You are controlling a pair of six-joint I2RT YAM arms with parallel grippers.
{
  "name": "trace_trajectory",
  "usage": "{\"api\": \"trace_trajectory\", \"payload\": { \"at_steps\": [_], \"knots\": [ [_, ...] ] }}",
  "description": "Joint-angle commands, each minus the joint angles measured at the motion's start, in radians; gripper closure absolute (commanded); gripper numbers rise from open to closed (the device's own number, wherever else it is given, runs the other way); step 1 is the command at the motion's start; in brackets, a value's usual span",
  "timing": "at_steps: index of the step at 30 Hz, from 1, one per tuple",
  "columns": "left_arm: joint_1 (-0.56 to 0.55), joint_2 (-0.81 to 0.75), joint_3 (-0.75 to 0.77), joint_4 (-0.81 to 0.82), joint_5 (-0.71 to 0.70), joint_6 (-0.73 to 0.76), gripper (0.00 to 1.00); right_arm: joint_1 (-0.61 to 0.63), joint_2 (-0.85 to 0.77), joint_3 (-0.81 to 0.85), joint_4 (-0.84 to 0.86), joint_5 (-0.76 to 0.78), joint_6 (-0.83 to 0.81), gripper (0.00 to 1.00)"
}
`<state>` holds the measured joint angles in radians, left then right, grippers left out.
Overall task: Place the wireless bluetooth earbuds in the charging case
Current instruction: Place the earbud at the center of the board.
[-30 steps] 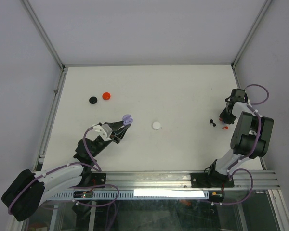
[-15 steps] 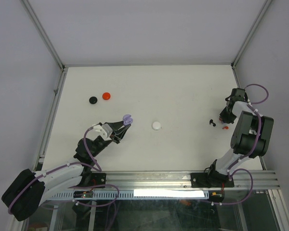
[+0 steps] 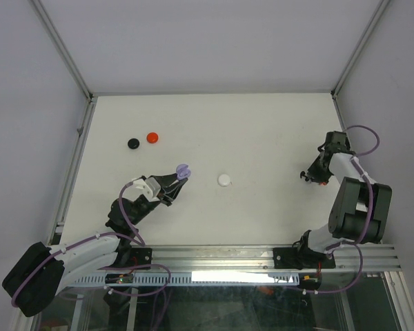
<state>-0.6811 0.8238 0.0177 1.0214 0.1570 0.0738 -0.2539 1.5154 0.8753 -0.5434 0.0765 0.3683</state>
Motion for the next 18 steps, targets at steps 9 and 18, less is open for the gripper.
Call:
{"api": "trace_trajectory", "payload": {
  "at_steps": [9,18],
  "knots": [
    [-0.006,0.004,-0.023,0.133,0.038,-0.061,1.00,0.372,-0.215,0.006,-0.071,-0.039,0.091,0.89],
    [-0.005,-0.051,-0.024,0.100,0.038,-0.137,1.00,0.651,-0.121,0.007,-0.084,-0.041,0.105,0.88]
  ]
}}
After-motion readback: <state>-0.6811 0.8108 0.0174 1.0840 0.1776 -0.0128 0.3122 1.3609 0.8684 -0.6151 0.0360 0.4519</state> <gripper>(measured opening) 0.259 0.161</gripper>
